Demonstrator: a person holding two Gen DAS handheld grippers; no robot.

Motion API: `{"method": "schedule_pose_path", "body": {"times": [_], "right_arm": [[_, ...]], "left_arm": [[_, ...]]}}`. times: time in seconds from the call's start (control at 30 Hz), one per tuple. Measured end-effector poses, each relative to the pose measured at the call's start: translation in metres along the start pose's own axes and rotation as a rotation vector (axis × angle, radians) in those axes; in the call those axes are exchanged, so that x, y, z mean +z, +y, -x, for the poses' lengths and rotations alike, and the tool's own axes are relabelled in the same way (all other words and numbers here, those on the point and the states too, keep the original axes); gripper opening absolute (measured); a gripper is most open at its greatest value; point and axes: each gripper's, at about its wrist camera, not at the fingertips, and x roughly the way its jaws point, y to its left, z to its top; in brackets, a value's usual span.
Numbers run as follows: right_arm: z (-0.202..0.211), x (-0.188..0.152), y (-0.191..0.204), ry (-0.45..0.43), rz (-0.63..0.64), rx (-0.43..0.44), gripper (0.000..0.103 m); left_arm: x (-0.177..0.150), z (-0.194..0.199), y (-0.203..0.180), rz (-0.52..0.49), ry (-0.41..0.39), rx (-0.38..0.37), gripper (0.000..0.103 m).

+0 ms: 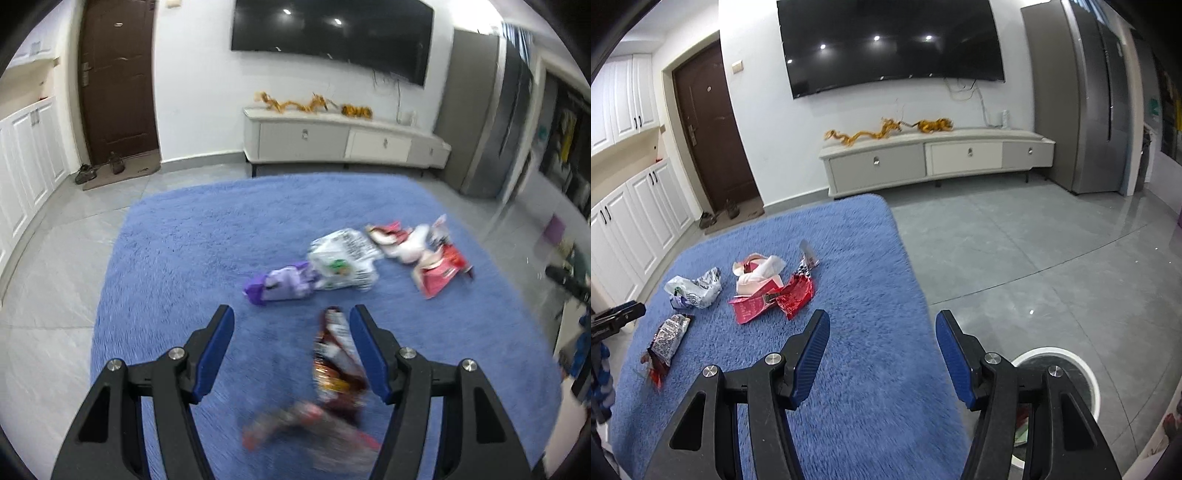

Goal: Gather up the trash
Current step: 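Grasp the red wrapper with the right tool while the left tool grasps the purple wrapper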

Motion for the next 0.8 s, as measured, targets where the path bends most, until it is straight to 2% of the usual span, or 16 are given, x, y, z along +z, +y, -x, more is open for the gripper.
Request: {"method": "schedule_pose_path", "body": {"times": [0.1,0.2,0.47,0.8], "right_arm": [[-0.021,0.003,0.006,0.033,0.012,0.018,0.057],[-0.043,0.008,0.013,0.064,0.021,0.046,0.057],[-0.091,0.033,0.041,0.088,0.033,0.144,0.057],[-0.142,0.050,0.070,0.138,0.069,0.197,0.057]], "left_arm": [[0.008,-0.023,0.009,-0.041,0.039,-0.009,0.063],[0.018,-0.047,0.014,-0.076,0.077,-0.057,0.063],[0.036,-0.085,0.003,-0.200,0.130,-0.124,0.063],[0.033,-0.108,0.008,-0.202,0.169,-0.158,0.062]]}}
